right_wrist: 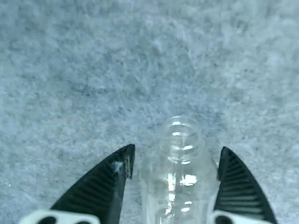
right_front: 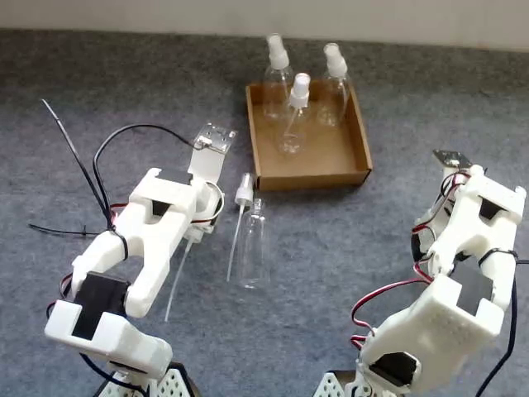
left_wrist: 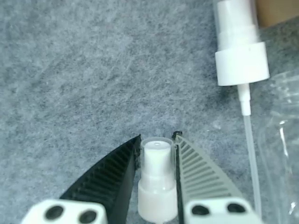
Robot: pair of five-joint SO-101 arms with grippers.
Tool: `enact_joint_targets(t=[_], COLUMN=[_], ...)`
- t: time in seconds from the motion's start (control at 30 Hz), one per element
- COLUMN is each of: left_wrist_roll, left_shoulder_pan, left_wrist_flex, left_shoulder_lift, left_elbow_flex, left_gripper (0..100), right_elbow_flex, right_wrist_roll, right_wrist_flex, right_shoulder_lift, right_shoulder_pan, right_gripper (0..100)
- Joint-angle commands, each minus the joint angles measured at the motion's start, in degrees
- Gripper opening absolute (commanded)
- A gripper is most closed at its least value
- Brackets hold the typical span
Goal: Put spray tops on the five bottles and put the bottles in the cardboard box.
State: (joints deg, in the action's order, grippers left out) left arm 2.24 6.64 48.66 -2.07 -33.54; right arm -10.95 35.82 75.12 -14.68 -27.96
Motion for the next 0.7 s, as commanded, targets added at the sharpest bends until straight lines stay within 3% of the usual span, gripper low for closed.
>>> enact_joint_targets(t=[0.0,0.2,0.47,0.67], left_wrist_roll=[-0.26,-0.26,-0.26,-0.26], left_shoulder_pan=[0.4,0.4,0.4,0.4], left_wrist_flex=[-1.14,-1.14,-1.14,-1.23], left_shoulder_lift=[2.77,2.77,2.77,2.77], left_elbow_flex=[0.22,0.22,0.22,0.22], left_gripper=[8,8,8,8], right_elbow_flex=[3.38,3.47,5.93,20.88], right_wrist_roll=[-0.62,-0.62,-0.79,-5.45], right_wrist_flex=[0.57,0.66,1.01,11.82], right_shoulder_lift=[0.66,0.75,0.75,0.84], right_shoulder_pan=[-0.13,-0.04,-0.04,0.57], right_gripper=[22.7,14.5,13.9,13.8])
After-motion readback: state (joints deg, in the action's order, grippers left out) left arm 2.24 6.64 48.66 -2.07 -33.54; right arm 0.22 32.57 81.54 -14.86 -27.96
